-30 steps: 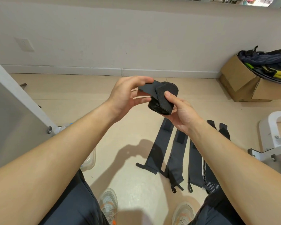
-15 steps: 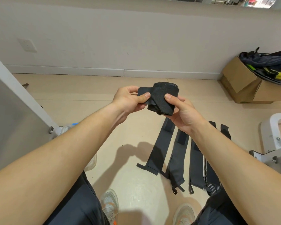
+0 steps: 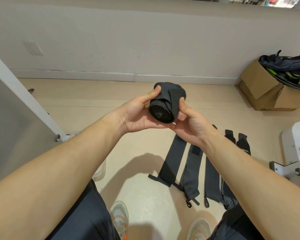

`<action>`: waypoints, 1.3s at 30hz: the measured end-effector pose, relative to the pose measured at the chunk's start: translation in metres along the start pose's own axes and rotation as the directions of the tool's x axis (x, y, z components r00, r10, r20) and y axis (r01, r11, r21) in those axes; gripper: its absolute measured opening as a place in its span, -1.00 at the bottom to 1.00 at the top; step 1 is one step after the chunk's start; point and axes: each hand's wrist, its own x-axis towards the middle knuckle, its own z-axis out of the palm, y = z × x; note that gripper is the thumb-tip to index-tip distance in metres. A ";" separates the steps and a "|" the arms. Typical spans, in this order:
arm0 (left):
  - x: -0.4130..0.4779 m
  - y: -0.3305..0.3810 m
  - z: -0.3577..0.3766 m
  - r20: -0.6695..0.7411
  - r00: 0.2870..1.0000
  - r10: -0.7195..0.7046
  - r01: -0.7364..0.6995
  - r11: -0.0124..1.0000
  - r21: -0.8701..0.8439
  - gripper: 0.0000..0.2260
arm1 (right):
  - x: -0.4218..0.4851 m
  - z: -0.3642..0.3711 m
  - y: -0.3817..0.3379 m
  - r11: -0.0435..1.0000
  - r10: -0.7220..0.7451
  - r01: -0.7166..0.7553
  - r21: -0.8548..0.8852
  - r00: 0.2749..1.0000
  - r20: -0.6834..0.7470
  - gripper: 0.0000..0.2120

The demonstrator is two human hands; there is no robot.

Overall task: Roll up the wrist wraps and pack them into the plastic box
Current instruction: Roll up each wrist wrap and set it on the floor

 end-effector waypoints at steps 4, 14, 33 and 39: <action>0.004 -0.001 -0.006 -0.019 0.999 0.033 -0.032 0.999 0.027 -0.44 | 0.003 -0.006 -0.003 0.999 -0.025 0.023 -0.032 0.998 -0.064 -0.39; 0.011 -0.006 -0.006 -0.291 0.917 0.274 -0.177 0.931 0.318 -0.71 | -0.001 0.006 -0.008 0.929 -0.105 -0.003 -0.369 0.957 -0.272 -0.49; 0.012 -0.012 -0.006 -0.308 0.921 0.239 -0.132 0.935 0.329 -0.68 | 0.001 -0.001 -0.003 0.886 -0.036 -0.080 -0.456 0.970 -0.240 -0.75; 0.011 -0.021 -0.006 -0.315 0.916 0.249 -0.135 0.930 0.342 -0.61 | 0.002 -0.006 -0.004 0.844 -0.014 -0.121 -0.523 0.969 -0.247 -0.72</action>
